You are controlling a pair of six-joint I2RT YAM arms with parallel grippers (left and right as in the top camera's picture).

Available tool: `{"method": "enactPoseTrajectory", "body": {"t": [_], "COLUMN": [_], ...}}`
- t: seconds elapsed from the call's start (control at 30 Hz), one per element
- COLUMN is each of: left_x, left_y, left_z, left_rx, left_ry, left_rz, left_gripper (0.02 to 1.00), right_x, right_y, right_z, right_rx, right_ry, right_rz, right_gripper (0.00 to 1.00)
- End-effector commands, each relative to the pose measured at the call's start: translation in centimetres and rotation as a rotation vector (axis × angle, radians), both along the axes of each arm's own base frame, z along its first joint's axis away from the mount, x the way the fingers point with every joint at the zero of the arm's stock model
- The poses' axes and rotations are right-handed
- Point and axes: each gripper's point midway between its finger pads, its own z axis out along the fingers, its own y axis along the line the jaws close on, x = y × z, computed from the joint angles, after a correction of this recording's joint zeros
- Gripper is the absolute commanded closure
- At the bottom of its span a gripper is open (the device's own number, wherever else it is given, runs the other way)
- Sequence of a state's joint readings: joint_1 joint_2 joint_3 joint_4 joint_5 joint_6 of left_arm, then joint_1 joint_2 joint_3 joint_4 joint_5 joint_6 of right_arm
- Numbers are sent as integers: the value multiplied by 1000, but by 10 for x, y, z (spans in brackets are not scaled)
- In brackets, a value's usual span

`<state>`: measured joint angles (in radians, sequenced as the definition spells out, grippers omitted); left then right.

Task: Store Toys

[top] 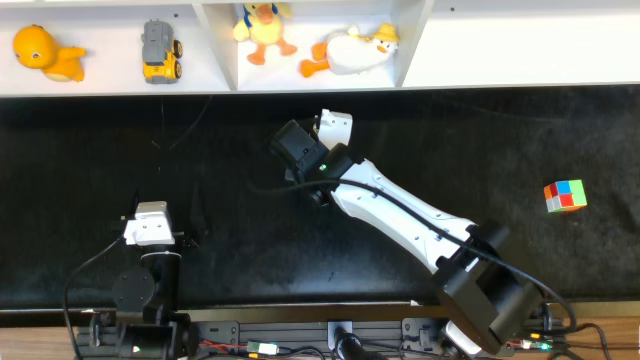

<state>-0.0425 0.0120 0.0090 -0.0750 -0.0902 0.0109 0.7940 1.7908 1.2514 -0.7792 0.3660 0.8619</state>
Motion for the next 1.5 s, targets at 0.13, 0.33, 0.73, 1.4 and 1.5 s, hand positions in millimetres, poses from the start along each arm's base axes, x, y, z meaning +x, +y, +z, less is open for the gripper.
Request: {"method": "enactPoseTrajectory", "body": {"t": [0.13,0.33,0.73,1.4,1.5], "left_x": [0,0,0,0,0], "left_y": [0,0,0,0,0], "left_z": [1,1,1,1,1], "left_rx": [19,19,19,19,19], "left_ry": [-5,-5,-5,-5,-5], "left_rz": [-3,-3,-3,-3,-3], "left_gripper": [20,20,20,20,20], "right_x": [16,22,15,21,21], "right_y": [-7,-17,-1,20,21], "right_z": [7,4,-26,-46,-50], "right_rx": [-27,-13,38,38,35], "right_ry": [-6,34,139,130,137], "right_rz": [67,106,195,275,276], "right_gripper": [1,5,18,25,34]}}
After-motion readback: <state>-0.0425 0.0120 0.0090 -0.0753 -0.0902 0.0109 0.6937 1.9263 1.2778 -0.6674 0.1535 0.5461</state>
